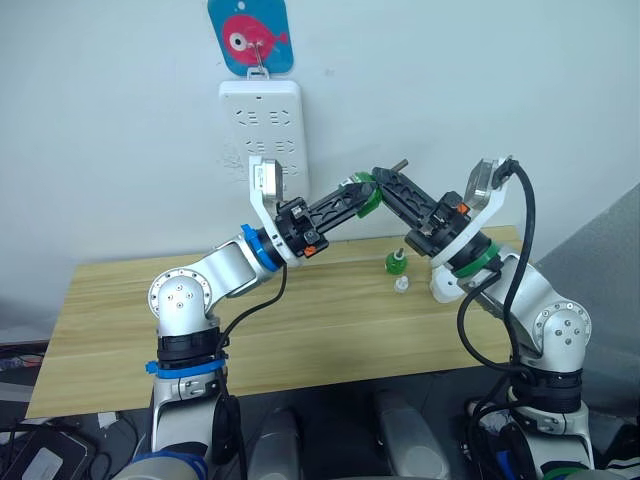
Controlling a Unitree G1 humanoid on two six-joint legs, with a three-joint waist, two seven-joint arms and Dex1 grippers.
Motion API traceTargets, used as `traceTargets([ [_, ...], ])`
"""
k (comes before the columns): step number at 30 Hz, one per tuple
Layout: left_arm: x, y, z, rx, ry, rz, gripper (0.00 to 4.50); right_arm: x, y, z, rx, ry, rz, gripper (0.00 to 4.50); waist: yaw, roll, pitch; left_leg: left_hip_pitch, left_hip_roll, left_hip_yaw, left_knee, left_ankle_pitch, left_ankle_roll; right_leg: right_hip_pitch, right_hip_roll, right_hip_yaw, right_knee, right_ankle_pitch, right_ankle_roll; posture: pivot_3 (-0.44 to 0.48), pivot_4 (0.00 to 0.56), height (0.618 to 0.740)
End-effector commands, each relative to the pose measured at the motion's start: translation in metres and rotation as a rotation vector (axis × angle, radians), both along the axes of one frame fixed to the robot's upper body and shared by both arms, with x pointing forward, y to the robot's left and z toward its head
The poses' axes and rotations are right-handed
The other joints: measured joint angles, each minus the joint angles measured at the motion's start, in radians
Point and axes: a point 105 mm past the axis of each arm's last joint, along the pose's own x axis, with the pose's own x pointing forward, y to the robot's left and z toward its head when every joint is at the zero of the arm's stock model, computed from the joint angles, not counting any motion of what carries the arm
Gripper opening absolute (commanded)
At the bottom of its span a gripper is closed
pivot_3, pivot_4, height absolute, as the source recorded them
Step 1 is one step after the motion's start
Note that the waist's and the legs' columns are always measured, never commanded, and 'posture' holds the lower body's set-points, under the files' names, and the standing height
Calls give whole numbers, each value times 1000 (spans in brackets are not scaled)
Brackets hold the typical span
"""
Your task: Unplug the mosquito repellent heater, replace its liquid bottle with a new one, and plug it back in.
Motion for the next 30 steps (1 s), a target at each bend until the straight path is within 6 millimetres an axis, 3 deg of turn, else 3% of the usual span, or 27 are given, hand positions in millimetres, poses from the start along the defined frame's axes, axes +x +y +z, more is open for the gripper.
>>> traceTargets([
  [1, -3, 0, 4, -22, -15, -16, 2315, -15, 5, 14, 19, -71, 45, 806, 0, 0, 0, 0, 0, 0, 0, 0, 0, 0, 0, 0, 0, 0, 0, -188, 188, 725],
  [8, -5, 1, 3, -31, -13, -15, 2315, -11, -5, 15, 74, -41, 15, 806, 0, 0, 0, 0, 0, 0, 0, 0, 0, 0, 0, 0, 0, 0, 0, -185, 186, 725],
  [9, -5, 2, 3, -33, -13, -14, 2315, -9, -9, 16, 81, -38, -3, 1532, 0, 0, 0, 0, 0, 0, 0, 0, 0, 0, 0, 0, 0, 0, 0, -185, 186, 725],
  [16, -4, 14, -1, -14, -10, 27, 2315, 17, -63, -6, -111, 17, -263, 3910, 5, 0, 0, 0, 0, 0, 0, 0, 0, 0, 0, 0, -1, 0, 0, -184, 197, 725],
  [18, -2, 18, -8, 33, -11, 54, 2315, 27, -84, -23, -348, 17, -387, 4500, 3, 0, 0, 0, 0, 1, 0, 0, 1, 0, 0, 1, -1, 0, 0, -189, 207, 725],
  [22, -3, 23, -28, 173, -38, 92, 2315, 31, -106, -60, -962, -83, -459, 4500, 1, 0, 0, 1, -1, 2, -1, 0, 1, 0, 0, 3, -1, -1, 1, -199, 222, 725],
  [25, -7, 24, -40, 248, -65, 92, 2315, 34, -122, -77, -1163, -79, -488, 4500, 2, 0, 0, 1, 0, 2, -1, 0, 1, 0, 2, 2, -1, -1, 1, -200, 238, 725],
  [30, -12, 21, -54, 324, -113, 88, 2315, 37, -140, -109, -1534, 12, -369, 4500, 4, 0, 1, 1, 0, 4, -1, -1, 1, 0, 1, 5, -3, -1, 1, -205, 265, 725],
])
